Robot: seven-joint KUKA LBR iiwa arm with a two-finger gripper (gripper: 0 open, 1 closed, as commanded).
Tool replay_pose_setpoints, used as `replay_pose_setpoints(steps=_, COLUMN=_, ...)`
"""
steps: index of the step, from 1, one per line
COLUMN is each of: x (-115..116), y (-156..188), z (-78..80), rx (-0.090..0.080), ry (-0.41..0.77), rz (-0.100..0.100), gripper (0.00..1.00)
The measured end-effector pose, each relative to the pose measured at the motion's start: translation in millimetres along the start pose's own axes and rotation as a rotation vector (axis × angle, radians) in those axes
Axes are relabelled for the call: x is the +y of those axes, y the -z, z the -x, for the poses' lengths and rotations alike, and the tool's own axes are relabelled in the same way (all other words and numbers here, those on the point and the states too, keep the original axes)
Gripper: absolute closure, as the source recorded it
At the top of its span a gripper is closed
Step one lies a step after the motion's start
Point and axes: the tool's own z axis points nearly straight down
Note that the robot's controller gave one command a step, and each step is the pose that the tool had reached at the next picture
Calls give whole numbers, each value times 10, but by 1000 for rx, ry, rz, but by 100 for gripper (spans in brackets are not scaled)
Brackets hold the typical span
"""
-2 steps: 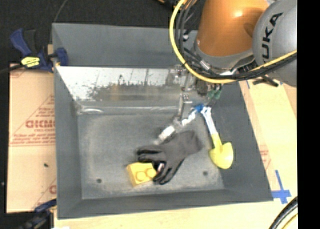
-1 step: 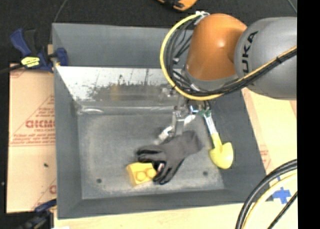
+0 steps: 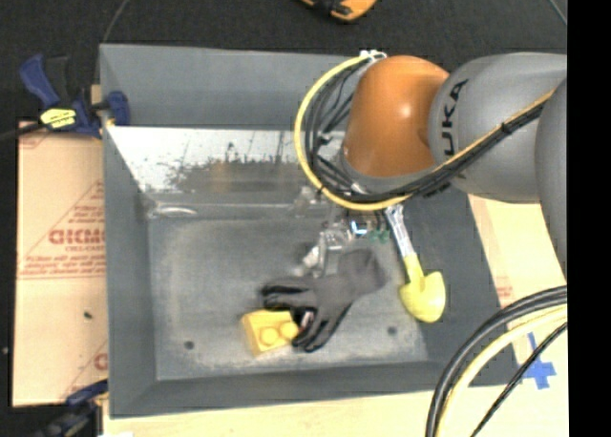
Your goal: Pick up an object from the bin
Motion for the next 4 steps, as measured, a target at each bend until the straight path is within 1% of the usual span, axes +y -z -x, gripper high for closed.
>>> replay_pose_setpoints(steps=1, x=-11, y=13, z=-3, rx=-4, ry=0, rz=1, gripper=0)
replay_pose_setpoints(steps=2, x=20, y=248, z=-145, rx=3, ry=24, rz=0, gripper=0)
replay_pose_setpoints(steps=3, x=-11, y=-35, z=-29, rx=-18, ry=157, rz=-3, gripper=0)
replay_pose_setpoints(steps=4, x=7, y=-439, z=-41, rx=-9, ry=113, rz=0, gripper=0)
